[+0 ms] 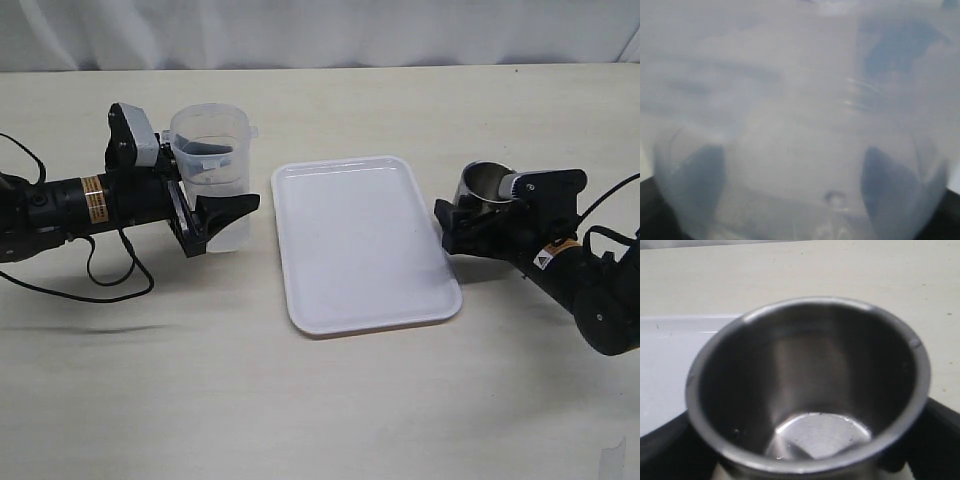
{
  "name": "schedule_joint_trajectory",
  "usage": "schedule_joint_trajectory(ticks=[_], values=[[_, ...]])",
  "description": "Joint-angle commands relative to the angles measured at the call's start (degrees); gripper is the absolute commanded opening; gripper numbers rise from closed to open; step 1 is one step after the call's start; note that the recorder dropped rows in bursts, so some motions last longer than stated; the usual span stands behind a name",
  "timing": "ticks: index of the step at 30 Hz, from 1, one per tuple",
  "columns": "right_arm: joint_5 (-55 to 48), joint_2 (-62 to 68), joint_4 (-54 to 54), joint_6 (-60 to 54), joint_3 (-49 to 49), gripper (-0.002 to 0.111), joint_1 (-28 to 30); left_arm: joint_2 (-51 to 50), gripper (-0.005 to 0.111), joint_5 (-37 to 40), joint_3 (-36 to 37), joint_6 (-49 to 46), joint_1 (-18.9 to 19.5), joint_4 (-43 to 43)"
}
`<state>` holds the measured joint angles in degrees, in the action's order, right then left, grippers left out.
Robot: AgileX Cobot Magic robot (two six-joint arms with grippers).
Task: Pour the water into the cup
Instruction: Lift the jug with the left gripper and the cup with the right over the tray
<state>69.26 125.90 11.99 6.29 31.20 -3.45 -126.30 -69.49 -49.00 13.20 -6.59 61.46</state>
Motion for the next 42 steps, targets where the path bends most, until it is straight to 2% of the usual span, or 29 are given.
schedule_joint_trajectory(ticks=[1, 6, 8, 12, 20, 25, 28, 35, 39, 42], values=[[0.70, 0.17, 0.64, -0.08, 0.10, 0.057, -0.02, -0.11, 0.000, -0.47, -0.38, -0.31, -0.15, -0.60], [0.70, 0.17, 1.14, -0.08, 0.10, 0.016, -0.02, -0.11, 0.000, -0.47, -0.38, -0.31, -0.15, -0.60], [0.70, 0.17, 1.14, -0.59, 0.10, 0.004, -0.02, -0.11, 0.000, -0.47, -0.38, -0.31, -0.15, -0.60], [0.70, -0.55, 5.06, -5.03, 0.10, 0.004, -0.02, -0.11, 0.000, -0.47, -0.38, -0.31, -0.15, -0.60], [0.70, -1.96, 7.31, -5.03, 0.10, 0.004, -0.02, -0.01, 0.000, -0.47, -0.38, 2.11, -0.15, -0.57], [0.70, -4.36, 14.77, -5.03, 0.10, 0.004, -0.02, 0.10, 0.000, -0.47, -0.38, 2.11, -0.15, -0.68], [0.70, -6.58, 18.75, -2.34, 0.10, 0.004, -0.02, 0.10, 0.000, -0.47, -0.38, 2.11, -0.15, -0.68], [0.70, -7.87, 20.07, -0.47, 0.10, 0.004, -0.02, 0.55, 0.000, -0.47, -0.38, 2.11, -0.15, -0.78], [0.70, -7.87, 29.34, 1.95, 2.19, 0.004, -0.02, 2.67, 0.000, -0.47, -0.38, 3.98, -0.15, -0.78], [-2.66, -7.87, 41.46, 11.83, 8.00, 0.004, -0.02, 4.55, 0.000, -0.47, -0.38, 6.43, -0.15, -0.66]])
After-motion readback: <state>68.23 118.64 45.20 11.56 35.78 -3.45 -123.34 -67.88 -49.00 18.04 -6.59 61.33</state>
